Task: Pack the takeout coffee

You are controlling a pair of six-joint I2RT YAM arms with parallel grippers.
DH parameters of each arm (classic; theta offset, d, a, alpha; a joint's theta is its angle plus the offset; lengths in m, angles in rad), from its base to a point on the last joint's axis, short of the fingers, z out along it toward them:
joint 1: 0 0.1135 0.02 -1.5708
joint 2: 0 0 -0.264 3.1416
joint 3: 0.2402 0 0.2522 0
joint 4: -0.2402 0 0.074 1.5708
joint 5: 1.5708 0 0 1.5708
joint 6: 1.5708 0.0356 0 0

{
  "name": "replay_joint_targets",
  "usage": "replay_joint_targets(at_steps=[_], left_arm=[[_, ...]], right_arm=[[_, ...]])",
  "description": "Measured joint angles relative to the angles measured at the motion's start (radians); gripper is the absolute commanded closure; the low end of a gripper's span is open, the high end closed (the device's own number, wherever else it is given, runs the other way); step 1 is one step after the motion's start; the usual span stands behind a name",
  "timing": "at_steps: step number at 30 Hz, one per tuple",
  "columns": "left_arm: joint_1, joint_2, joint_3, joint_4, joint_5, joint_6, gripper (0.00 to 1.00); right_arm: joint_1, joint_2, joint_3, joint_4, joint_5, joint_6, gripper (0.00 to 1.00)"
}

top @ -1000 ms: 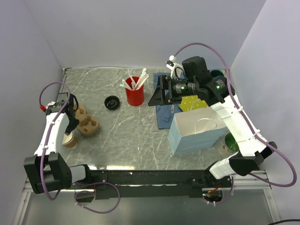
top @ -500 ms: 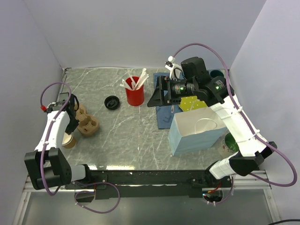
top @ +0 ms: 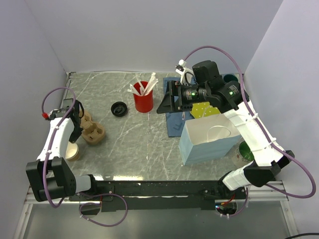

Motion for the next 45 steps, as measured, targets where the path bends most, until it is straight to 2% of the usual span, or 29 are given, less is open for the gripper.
replay_joint_targets(at_steps=[5, 11, 15, 23, 26, 30, 38, 45], left_arm=[[0.0, -0.001, 0.042, -0.041, -0.012, -0.001, 0.99], [-0.003, -0.019, 0.175, -0.121, -0.019, -0.014, 0.99], [-0.06, -0.05, 0.276, -0.178, -0.029, -0.037, 0.99], [-0.209, -0.1, 0.405, -0.214, 0.087, -0.035, 0.99], [-0.25, -0.121, 0.447, -0.203, 0.191, -0.022, 0.99], [-0.287, -0.146, 0.419, -0.148, 0.378, 0.003, 0.99], [-0.346, -0.135, 0.183, 0.085, 0.723, 0.027, 0.99], [-0.372, -0.1, 0.059, 0.243, 0.854, 0.024, 0.99]], right_arm=[[0.0, 0.0, 0.0, 0.0, 0.0, 0.0, 0.17], [0.002, 0.0, 0.0, 0.0, -0.003, 0.0, 0.16], [0.014, 0.011, 0.002, 0.0, -0.008, 0.004, 0.17], [0.05, 0.098, 0.037, 0.014, -0.007, 0.032, 0.2], [0.061, 0.117, 0.037, 0.034, -0.003, 0.048, 0.22], [0.072, 0.124, 0.029, 0.087, 0.019, 0.066, 0.27], [0.082, 0.208, -0.038, 0.241, 0.042, 0.115, 0.36], [0.108, 0.348, -0.114, 0.304, 0.044, 0.148, 0.41]])
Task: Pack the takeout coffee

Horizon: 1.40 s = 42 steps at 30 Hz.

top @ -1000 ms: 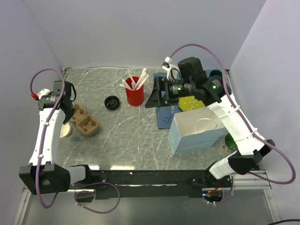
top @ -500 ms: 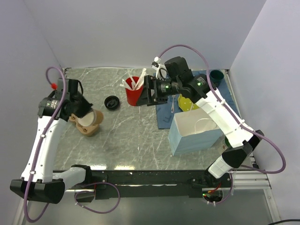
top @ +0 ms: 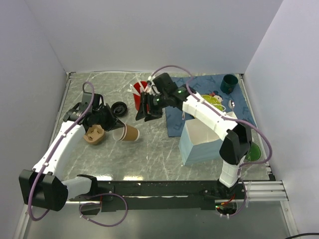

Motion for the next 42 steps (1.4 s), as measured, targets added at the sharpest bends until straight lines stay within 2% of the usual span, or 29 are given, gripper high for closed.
replay_joint_targets(at_steps=[15, 23, 42], left_arm=[[0.0, 0.04, -0.014, 0.038, 0.024, -0.048, 0.99], [0.0, 0.037, -0.018, 0.038, 0.024, -0.078, 0.99], [0.0, 0.025, -0.018, 0.022, 0.024, -0.122, 0.99]], right_arm=[[0.112, 0.075, -0.026, 0.049, -0.026, 0.016, 0.5], [0.114, 0.106, -0.037, 0.063, -0.011, 0.042, 0.54], [0.114, 0.129, -0.038, 0.095, 0.015, 0.099, 0.54]])
